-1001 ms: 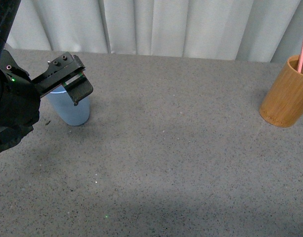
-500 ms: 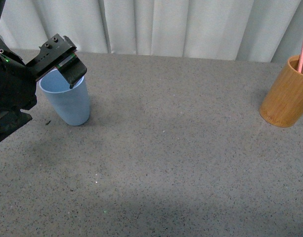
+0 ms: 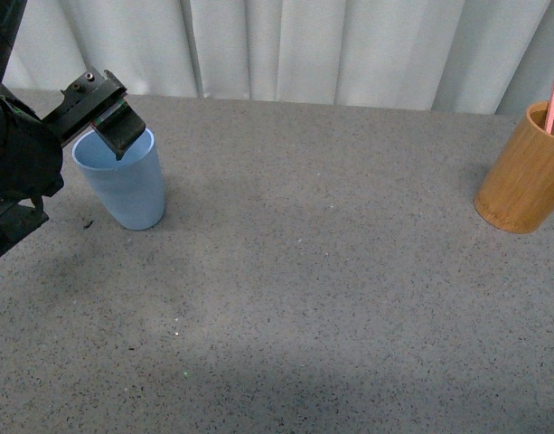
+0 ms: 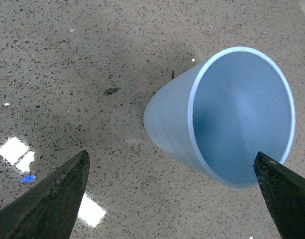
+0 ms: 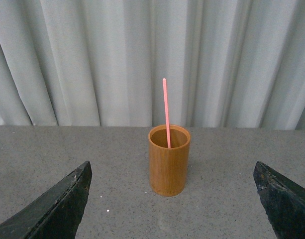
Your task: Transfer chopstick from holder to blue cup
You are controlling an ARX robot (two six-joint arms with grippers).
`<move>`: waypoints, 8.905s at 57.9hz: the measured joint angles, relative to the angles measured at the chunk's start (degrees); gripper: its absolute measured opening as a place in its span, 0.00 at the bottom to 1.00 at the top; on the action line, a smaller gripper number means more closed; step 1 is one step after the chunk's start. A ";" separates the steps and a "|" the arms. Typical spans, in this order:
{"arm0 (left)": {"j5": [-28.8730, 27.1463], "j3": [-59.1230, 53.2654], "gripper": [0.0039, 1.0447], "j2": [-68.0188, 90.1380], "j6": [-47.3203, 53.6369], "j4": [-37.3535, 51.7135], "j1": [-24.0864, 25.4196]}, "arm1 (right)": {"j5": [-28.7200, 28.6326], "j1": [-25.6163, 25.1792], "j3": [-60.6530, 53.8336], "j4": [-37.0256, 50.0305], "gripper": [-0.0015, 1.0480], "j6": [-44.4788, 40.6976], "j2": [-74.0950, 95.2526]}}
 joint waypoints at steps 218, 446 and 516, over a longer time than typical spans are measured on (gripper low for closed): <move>7.17 8.76 0.67 5.55 24.90 -4.44 -23.91 | 0.00 0.00 0.00 0.00 0.91 0.00 0.00; 16.55 -46.42 0.94 -104.21 54.38 -7.43 13.38 | 5.53 -0.46 67.69 30.84 0.91 2.58 120.08; 16.55 -46.45 0.94 -104.21 54.38 -7.43 13.38 | 1.46 -1.62 61.68 36.41 0.02 3.26 116.30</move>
